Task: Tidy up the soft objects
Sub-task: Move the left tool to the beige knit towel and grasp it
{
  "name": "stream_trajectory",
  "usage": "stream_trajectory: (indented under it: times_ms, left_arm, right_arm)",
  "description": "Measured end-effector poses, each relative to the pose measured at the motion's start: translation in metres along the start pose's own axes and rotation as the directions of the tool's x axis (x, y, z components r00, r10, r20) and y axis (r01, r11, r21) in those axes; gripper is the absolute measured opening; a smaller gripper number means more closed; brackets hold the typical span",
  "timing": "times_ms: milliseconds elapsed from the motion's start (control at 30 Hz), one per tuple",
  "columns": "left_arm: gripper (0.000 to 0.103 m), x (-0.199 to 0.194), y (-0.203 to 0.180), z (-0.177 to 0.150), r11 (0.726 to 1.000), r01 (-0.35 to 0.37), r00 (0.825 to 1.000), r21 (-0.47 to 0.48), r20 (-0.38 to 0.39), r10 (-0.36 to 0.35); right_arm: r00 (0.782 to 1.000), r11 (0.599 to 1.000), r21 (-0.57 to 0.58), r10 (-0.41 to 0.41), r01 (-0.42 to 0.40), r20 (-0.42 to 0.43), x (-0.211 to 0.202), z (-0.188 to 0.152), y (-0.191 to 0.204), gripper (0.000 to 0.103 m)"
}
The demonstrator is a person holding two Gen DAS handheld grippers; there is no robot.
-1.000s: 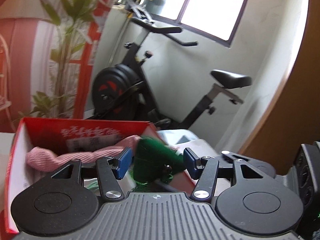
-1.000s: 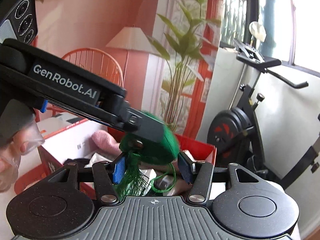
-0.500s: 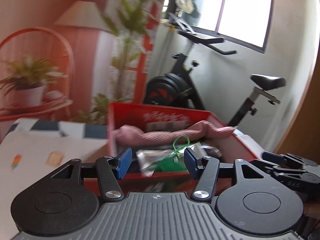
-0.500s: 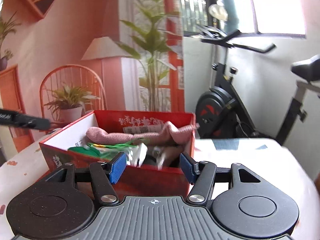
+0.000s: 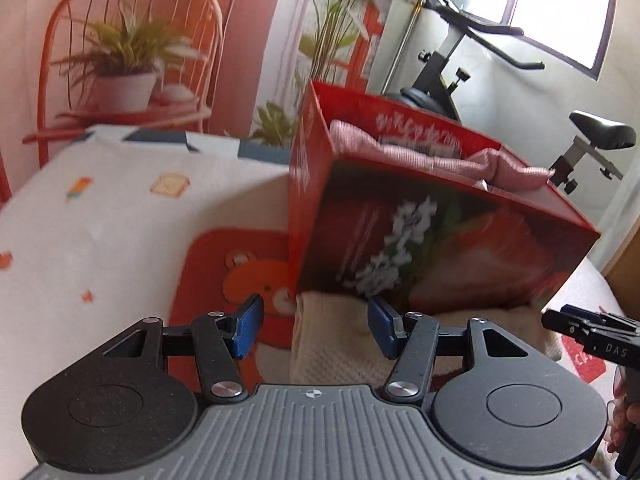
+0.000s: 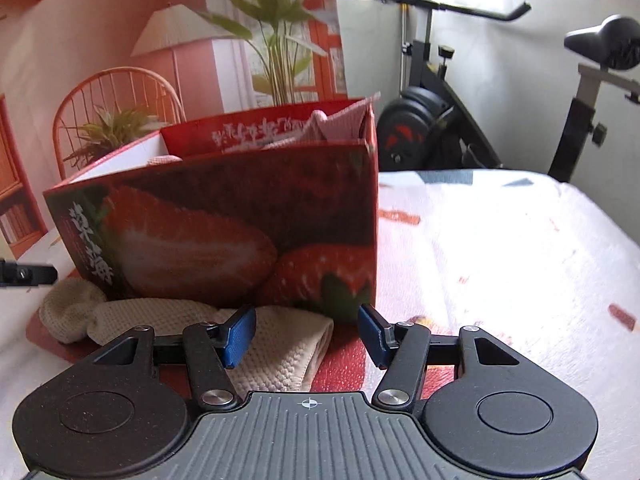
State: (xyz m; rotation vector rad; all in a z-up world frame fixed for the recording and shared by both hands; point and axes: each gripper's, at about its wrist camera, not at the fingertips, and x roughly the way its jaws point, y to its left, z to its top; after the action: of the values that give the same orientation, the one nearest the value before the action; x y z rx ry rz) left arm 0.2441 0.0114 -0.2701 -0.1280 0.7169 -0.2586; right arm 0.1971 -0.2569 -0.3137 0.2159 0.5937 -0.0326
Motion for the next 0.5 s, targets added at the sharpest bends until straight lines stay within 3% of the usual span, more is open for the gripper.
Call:
stream_trajectory:
  times_ms: [267,500]
  left_arm:
    - [0.061,0.015,-0.007,-0.023,0.999,-0.023,1.0,0.023,-0.004,0.023]
    - [0.072,0.016,-0.004,-0.029,0.998,-0.058,0.998,0.008,0.005,0.058]
  right_arm:
    - [1.0,1.0,-0.017,-0.01,0.01,-0.023,0.011,-0.011,0.003,0.054]
    - [0.999,0.998,-0.067,-0.015,0.012,-0.032,0.016,-0.014,0.014,0.05]
